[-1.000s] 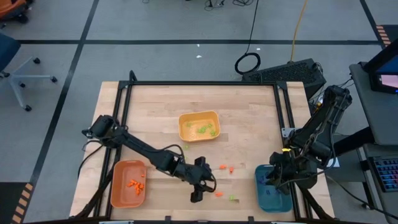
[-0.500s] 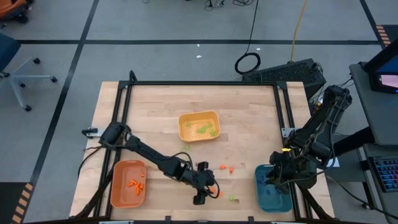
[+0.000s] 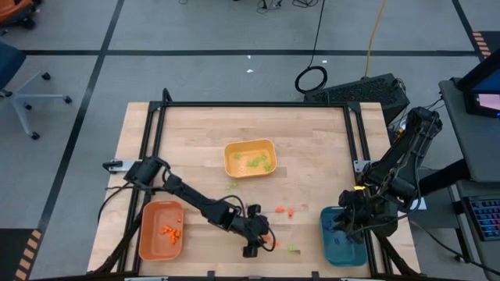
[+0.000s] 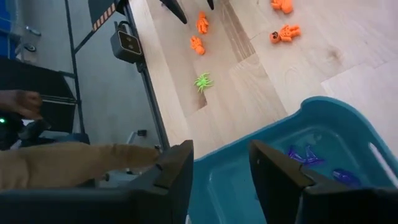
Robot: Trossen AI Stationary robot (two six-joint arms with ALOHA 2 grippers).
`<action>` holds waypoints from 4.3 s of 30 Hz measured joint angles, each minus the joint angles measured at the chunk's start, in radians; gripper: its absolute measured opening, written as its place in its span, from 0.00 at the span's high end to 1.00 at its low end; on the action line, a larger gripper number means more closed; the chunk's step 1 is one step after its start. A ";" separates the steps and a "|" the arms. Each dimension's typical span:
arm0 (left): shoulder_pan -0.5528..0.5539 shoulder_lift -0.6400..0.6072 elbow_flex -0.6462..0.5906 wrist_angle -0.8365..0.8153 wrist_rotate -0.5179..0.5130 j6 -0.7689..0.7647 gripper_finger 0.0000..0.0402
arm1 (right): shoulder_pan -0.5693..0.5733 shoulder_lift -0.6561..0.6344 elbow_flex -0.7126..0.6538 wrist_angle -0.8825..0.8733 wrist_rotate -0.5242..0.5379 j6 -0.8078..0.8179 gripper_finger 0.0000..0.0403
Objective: Sort Halloween decoration
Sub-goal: Put the orange skeleton toy into the orange bin
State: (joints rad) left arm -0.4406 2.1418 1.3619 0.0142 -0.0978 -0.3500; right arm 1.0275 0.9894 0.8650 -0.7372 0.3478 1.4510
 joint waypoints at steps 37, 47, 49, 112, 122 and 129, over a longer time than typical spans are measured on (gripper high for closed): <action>-0.014 0.047 0.002 -0.012 -0.015 0.172 0.97 | 0.000 0.000 0.000 0.000 0.048 -0.030 0.65; -0.012 -0.017 -0.004 -0.034 -0.039 0.121 0.92 | 0.000 0.000 0.000 0.001 0.049 -0.024 0.65; -0.012 -0.054 -0.002 -0.039 -0.061 0.121 0.93 | 0.000 0.000 0.000 0.000 0.049 -0.023 0.65; -0.141 -0.727 0.000 -0.081 -0.457 0.857 0.93 | -0.359 0.027 0.000 0.445 0.332 -0.366 0.65; -0.135 -0.727 0.000 -0.075 -0.528 1.019 0.93 | -0.359 0.027 0.000 0.449 0.332 -0.377 0.65; -0.135 -0.727 0.000 -0.074 -0.536 1.013 0.93 | -0.359 0.027 0.000 0.449 0.332 -0.398 0.65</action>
State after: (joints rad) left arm -0.5756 1.4147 1.3621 -0.0597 -0.6338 0.6634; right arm 0.6689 1.0161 0.8650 -0.2886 0.6797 1.0534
